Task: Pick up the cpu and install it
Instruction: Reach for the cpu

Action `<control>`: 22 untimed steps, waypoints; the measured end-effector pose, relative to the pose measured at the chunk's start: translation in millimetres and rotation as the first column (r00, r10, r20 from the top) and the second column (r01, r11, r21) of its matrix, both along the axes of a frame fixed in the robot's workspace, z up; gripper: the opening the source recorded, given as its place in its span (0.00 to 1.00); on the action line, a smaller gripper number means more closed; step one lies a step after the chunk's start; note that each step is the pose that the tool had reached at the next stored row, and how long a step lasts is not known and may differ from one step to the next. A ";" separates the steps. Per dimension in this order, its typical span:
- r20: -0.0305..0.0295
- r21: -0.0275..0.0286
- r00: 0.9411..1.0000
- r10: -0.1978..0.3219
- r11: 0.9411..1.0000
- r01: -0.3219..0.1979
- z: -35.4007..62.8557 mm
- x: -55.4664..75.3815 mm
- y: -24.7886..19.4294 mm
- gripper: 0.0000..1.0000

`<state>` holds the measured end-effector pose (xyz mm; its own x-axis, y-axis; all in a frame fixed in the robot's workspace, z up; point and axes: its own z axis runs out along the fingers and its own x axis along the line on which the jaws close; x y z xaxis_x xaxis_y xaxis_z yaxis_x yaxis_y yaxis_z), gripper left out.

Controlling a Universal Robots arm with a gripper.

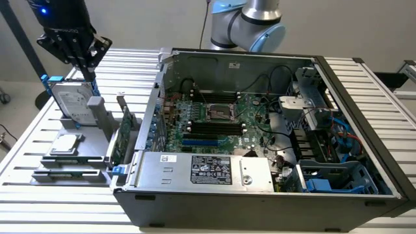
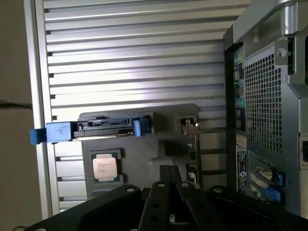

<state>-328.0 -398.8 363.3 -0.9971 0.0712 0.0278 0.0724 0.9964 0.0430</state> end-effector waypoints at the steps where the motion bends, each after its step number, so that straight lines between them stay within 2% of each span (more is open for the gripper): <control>1: -0.001 0.000 1.000 0.000 1.000 0.000 -0.8 -4.2 0.0 0.11; 15: -0.009 -0.005 1.000 0.000 1.000 0.000 -11.9 -68.0 0.0 0.11; 22: -0.012 -0.011 1.000 0.000 1.000 -0.001 -16.2 -99.2 0.8 0.11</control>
